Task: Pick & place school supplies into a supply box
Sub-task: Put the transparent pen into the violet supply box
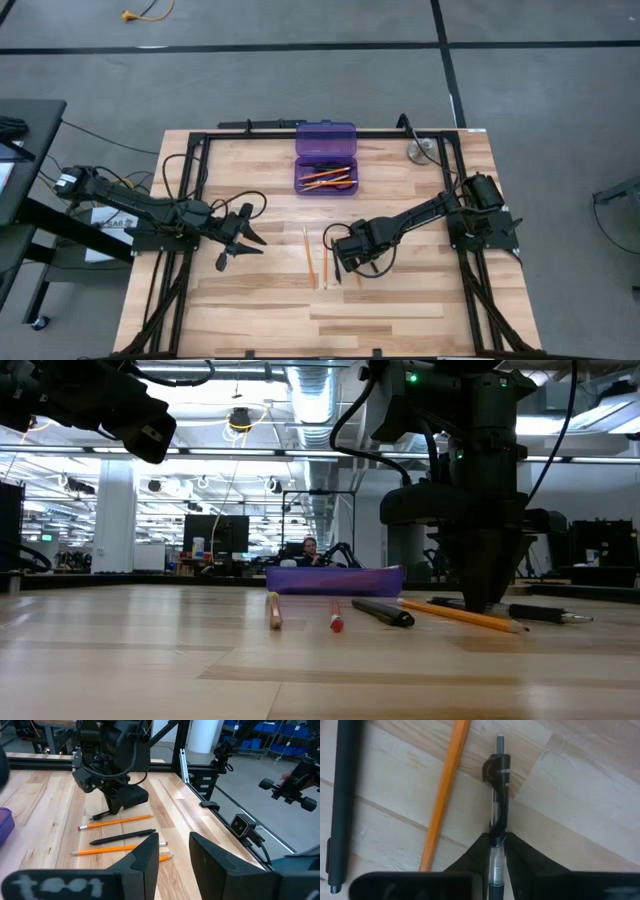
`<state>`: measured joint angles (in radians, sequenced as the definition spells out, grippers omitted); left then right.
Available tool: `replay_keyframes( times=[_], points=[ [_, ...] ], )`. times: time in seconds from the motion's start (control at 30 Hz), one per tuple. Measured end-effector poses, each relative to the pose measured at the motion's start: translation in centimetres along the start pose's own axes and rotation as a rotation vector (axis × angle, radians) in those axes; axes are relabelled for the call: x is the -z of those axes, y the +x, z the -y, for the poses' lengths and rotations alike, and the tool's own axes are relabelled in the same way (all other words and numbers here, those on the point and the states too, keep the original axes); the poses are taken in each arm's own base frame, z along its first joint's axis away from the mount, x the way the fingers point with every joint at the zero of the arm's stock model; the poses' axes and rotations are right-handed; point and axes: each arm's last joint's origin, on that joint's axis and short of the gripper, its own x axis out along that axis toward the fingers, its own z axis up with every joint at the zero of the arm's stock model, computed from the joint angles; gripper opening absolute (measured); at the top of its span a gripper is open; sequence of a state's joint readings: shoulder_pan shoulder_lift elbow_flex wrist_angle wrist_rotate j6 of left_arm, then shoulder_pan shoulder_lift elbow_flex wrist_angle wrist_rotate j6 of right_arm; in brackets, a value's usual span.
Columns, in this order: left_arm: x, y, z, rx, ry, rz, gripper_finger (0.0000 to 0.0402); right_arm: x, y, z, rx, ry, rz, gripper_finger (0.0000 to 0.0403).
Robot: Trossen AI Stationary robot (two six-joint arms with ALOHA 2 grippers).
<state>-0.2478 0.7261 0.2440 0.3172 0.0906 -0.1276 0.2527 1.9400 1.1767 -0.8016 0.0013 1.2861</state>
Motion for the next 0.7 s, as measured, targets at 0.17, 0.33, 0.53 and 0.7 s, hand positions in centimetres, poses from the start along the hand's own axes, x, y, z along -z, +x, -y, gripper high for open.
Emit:
replay_keyframes(
  times=[0.17, 0.33, 0.53, 0.7],
  points=[
    [0.0, 0.0, 0.0, 0.0, 0.0, 0.0, 0.0096, 0.0, 0.0, 0.0, 0.003, -0.001, 0.017, 0.0024],
    [0.0, 0.0, 0.0, 0.0, 0.0, 0.0, 0.0096, 0.0, 0.0, 0.0, 0.006, -0.003, 0.029, 0.0033],
    [0.0, 0.0, 0.0, 0.0, 0.003, 0.001, 0.0096, -0.3, -1.8, -0.5, 0.091, -0.039, 0.044, 0.0026],
    [0.0, 0.0, 0.0, 0.0, 0.015, 0.002, 0.0096, -1.6, -4.7, -1.4, 0.092, -0.088, 0.086, 0.0026]
  ],
)
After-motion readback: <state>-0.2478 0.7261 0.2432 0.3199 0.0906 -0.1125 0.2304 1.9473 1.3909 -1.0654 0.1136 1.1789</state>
